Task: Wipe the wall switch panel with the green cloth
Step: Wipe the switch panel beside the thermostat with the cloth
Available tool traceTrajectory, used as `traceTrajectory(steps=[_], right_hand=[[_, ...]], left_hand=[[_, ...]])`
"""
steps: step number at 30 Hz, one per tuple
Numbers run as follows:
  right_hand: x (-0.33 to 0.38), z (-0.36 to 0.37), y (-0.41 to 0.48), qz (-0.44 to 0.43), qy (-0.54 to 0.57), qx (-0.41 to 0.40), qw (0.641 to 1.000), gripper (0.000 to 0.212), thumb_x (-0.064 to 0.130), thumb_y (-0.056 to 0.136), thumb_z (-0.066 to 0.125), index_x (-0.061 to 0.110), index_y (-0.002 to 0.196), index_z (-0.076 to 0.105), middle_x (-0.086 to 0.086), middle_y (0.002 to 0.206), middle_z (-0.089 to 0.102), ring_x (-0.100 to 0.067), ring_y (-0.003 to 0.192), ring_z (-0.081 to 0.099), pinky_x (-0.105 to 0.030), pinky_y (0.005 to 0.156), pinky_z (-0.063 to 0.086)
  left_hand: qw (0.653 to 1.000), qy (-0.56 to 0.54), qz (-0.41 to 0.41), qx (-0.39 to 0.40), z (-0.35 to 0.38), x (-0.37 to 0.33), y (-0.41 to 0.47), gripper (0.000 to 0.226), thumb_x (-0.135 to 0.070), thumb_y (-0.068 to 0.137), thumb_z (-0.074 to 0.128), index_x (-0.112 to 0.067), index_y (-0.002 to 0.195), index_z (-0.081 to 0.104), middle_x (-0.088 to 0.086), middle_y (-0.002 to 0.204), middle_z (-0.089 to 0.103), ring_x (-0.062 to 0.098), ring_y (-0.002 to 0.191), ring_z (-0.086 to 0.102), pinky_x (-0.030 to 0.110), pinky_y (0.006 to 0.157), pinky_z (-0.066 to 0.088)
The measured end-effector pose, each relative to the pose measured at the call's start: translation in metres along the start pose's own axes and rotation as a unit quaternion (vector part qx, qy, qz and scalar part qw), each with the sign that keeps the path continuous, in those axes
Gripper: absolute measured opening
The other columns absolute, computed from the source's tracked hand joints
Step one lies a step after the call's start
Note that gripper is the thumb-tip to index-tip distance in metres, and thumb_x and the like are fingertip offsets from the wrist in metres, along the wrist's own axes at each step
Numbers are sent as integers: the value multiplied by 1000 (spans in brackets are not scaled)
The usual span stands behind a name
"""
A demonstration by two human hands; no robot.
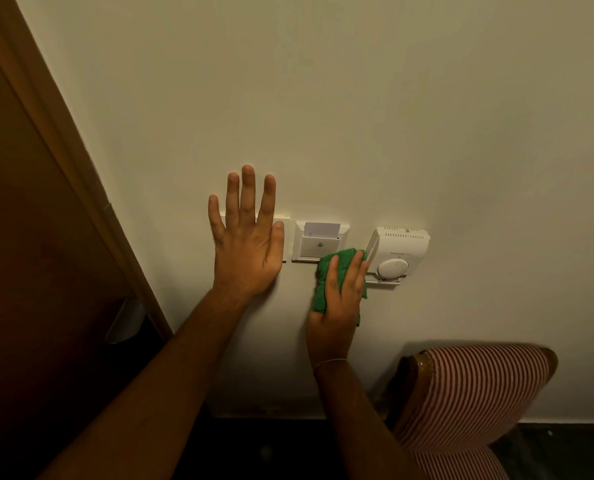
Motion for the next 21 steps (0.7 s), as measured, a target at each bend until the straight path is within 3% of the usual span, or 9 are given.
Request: traceTrajectory(steps=[6,10,14,21], right_hand=[[15,-8,14,2,42,-24,999,94,-20,83,61,15,165,31,-5,178,5,-33,167,2,-66,126,28],[26,-14,37,-23,48,-64,997,80,-16,92,51,13,164,34,-6,178,5,-33,167,3,-55,133,19],[17,-7,20,-12,42,-41,998,87,-21,86,58,11,164,34,-6,179,4,-35,167,4,-64,128,27],[13,1,5,12,38,-22,999,92,-22,83,62,12,164,36,-1,180,-1,-32,167,2,-68,124,31]], left_hand=[[1000,6,1,-12,1,1,0,83,-43,114,35,-28,174,-20,1,178,-37,23,167,-31,50,132,-22],[1000,9,2,-11,2,0,0,82,-44,114,34,-28,174,-20,1,178,-36,23,167,-30,51,133,-20],[1000,7,-1,-20,1,1,0,83,-41,114,37,-27,176,-16,2,180,-32,24,168,-27,51,133,-20],[1000,4,1,-11,1,1,-1,82,-41,114,35,-27,175,-18,1,179,-34,23,168,-29,51,133,-20]])
Point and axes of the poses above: each hand's wrist, its own y-axis towards the middle knuckle, its own z-axis out of the palm, x = y × z, the point moved 6 cm from there along y, towards the middle knuckle
